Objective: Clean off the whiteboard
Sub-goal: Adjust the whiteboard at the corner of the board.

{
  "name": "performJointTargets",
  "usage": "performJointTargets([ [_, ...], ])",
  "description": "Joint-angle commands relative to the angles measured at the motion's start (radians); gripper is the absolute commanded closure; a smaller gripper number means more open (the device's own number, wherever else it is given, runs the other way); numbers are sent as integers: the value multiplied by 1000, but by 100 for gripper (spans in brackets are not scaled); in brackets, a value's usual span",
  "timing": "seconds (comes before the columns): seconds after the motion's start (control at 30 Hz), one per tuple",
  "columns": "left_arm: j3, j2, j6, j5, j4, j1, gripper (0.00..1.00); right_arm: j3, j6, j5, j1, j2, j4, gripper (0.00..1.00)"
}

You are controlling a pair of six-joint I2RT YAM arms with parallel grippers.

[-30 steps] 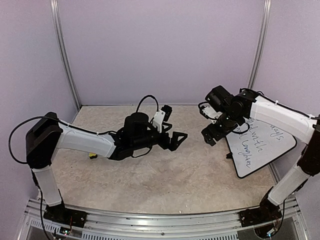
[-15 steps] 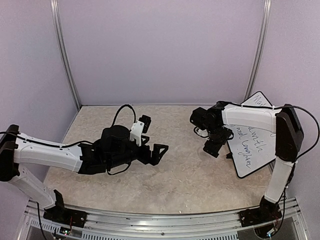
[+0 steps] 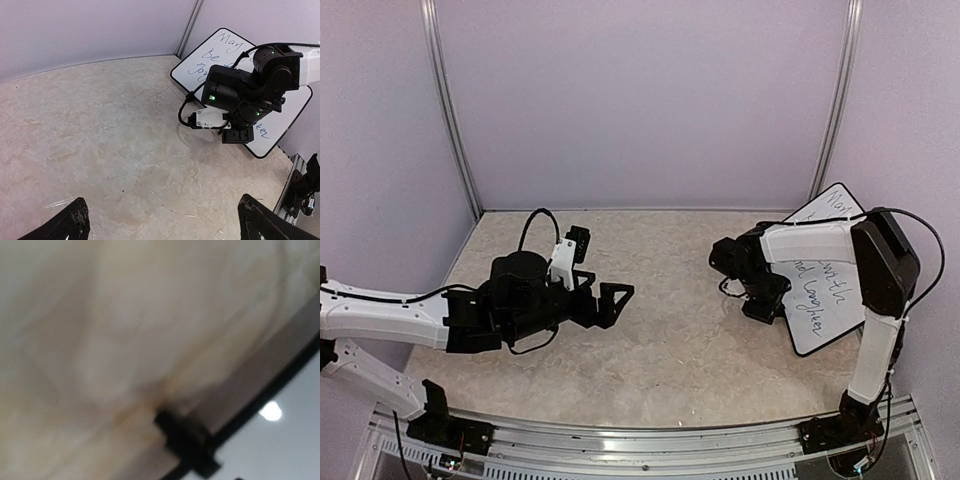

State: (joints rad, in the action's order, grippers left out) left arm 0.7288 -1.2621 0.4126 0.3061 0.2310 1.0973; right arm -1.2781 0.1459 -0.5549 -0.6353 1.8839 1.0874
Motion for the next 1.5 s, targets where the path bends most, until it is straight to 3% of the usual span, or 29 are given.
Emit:
performJointTargets([
  [0.0,-26,50,1,45,-14,7,1,-55,21,4,52,74,-25,44],
  [0.4,-48,104,-21,92,-18,7,1,-77,33,28,98,129,-43,54],
  [0.53,-52,124,-30,117,-19,6,1,-78,34,36,98,126,-44,65],
  [0.93,-57,141,-40,143,-20,6,1,-39,38,56,111,121,-63,69],
  [1.47,-63,144,-45,190,-11,5,1,81,-9,106,76,-41,-58,71],
])
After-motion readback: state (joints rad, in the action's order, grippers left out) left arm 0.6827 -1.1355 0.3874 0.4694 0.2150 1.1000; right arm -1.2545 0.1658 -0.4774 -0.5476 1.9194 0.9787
